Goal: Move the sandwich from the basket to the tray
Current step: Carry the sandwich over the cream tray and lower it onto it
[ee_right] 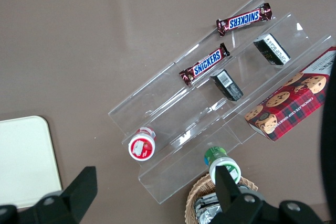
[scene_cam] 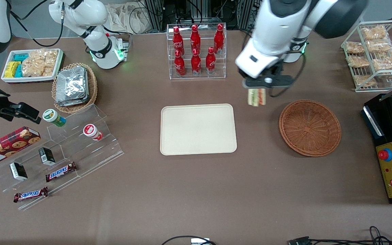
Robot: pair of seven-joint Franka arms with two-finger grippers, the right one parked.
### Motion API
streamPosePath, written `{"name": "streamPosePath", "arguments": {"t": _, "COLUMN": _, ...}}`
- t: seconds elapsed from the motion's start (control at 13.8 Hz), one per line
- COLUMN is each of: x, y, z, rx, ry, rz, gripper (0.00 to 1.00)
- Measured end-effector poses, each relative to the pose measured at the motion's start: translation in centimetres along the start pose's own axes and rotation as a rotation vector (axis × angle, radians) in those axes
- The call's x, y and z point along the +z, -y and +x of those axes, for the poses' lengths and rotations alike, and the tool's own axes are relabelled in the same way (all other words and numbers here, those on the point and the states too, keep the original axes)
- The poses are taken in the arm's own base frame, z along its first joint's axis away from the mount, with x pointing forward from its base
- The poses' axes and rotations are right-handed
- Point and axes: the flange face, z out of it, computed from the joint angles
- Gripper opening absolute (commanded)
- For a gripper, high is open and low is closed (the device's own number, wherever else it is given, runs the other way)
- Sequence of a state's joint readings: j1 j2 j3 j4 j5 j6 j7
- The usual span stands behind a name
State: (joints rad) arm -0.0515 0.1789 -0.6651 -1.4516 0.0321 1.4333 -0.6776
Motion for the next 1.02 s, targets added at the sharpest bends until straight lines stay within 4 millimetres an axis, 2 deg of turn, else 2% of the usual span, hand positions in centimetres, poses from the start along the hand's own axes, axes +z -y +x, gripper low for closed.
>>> {"name": "streamPosePath", "arguments": {"t": 0.15, "x": 1.7, "y": -1.0, "z": 1.3, "rx": 0.012, "ry": 0.005, "rz": -0.025, "gripper": 0.0}}
{"name": "streamPosePath", "arguments": {"t": 0.22, "x": 3.3, "y": -1.4, "z": 2.1, "rx": 0.013, "ry": 0.005, "rz": -0.038, "gripper": 0.0}}
{"name": "streamPosePath", "arguments": {"t": 0.44, "x": 10.5, "y": -3.0, "z": 4.0, "rx": -0.016, "ry": -0.005, "rz": -0.071, "gripper": 0.0}}
{"name": "streamPosePath", "arguments": {"t": 0.8, "x": 23.4, "y": -4.0, "z": 5.9, "rx": -0.073, "ry": -0.033, "rz": -0.043, "gripper": 0.0}}
{"name": "streamPosePath", "arguments": {"t": 1.02, "x": 28.5, "y": -5.2, "z": 6.0, "rx": -0.069, "ry": -0.029, "rz": -0.055, "gripper": 0.0}}
